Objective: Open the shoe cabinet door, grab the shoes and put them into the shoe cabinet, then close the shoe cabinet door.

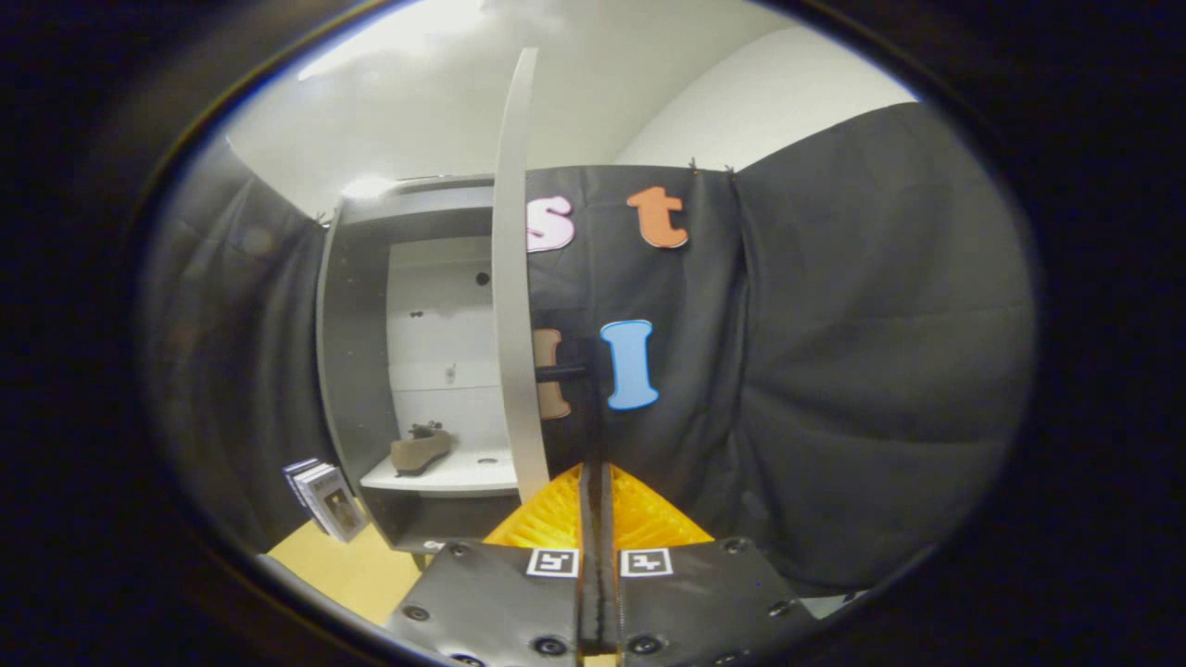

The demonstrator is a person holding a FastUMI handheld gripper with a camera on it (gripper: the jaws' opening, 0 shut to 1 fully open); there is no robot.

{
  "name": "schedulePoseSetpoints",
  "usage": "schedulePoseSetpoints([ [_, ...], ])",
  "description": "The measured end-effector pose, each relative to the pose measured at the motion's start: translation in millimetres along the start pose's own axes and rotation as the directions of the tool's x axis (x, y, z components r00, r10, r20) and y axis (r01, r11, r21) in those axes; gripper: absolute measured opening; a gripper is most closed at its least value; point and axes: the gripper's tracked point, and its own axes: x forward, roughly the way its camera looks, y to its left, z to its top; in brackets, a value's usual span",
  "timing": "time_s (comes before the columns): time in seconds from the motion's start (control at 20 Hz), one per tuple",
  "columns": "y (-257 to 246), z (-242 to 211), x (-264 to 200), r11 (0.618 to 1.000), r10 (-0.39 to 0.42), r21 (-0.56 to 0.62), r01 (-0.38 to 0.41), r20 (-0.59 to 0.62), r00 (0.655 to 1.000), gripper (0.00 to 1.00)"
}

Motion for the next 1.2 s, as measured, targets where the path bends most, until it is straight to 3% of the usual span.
schedulePoseSetpoints([
  [0.35, 9.9, -0.6, -19.0, 1.000, 0.021, -0.005, -0.021, 0.009, 1.000, 0.02],
  [0.8, 74.3, -29.9, -29.8, 0.989, 0.145, -0.008, -0.145, -0.059, 0.988, 0.02],
  [1.2, 158.5, -94.6, -23.9, 0.948, 0.309, -0.004, -0.318, -0.231, 0.923, 0.02],
])
